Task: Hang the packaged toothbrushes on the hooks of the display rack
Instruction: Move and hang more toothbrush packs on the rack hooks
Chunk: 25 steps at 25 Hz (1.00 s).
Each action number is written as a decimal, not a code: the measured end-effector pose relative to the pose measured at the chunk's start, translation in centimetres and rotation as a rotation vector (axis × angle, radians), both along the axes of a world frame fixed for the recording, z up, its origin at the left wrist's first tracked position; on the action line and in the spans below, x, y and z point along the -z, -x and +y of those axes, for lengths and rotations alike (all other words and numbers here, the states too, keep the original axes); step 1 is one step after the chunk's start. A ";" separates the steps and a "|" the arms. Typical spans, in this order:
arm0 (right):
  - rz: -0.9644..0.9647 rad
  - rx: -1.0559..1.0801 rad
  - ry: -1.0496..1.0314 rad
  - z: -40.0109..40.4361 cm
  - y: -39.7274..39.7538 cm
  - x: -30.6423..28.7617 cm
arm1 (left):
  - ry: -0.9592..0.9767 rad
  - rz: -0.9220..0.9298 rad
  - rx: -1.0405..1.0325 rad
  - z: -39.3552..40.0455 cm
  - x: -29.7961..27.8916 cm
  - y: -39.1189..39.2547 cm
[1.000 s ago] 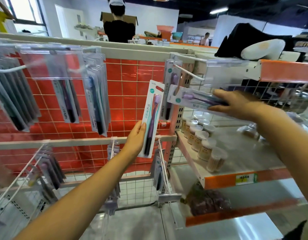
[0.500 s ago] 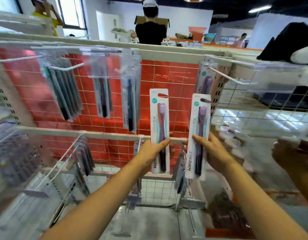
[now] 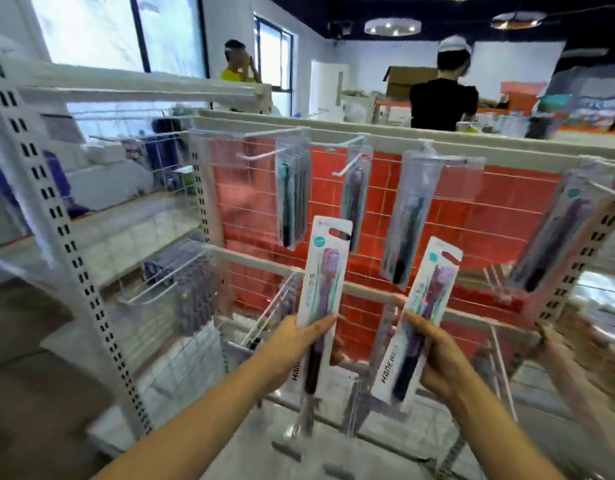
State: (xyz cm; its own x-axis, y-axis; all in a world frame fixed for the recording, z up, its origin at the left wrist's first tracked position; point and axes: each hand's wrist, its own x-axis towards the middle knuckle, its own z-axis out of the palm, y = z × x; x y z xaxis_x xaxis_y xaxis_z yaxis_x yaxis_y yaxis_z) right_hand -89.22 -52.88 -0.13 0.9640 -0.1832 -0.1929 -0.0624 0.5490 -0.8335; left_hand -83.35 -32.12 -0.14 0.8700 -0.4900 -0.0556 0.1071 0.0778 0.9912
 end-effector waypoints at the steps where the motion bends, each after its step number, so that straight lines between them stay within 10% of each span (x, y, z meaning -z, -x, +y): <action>1: 0.018 -0.022 0.017 1.9 -0.6 0.0 | 0.007 0.002 -0.019 2.2 -0.2 -0.2; 12: 0.072 0.008 0.263 15.5 -3.8 0.1 | 0.065 0.037 0.026 15.6 -0.2 -3.6; 25: 0.063 0.094 0.486 9.8 -5.7 -1.3 | 0.010 -0.121 0.105 7.5 -1.9 -8.5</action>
State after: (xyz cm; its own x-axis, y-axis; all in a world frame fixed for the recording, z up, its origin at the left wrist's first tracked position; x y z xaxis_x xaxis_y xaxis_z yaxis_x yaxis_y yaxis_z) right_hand -83.55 -43.09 1.14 0.9281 -0.3522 -0.1210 -0.0896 0.1041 -0.9905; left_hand -74.85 -24.65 1.72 0.8137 -0.5790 0.0517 -0.0048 0.0822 0.9966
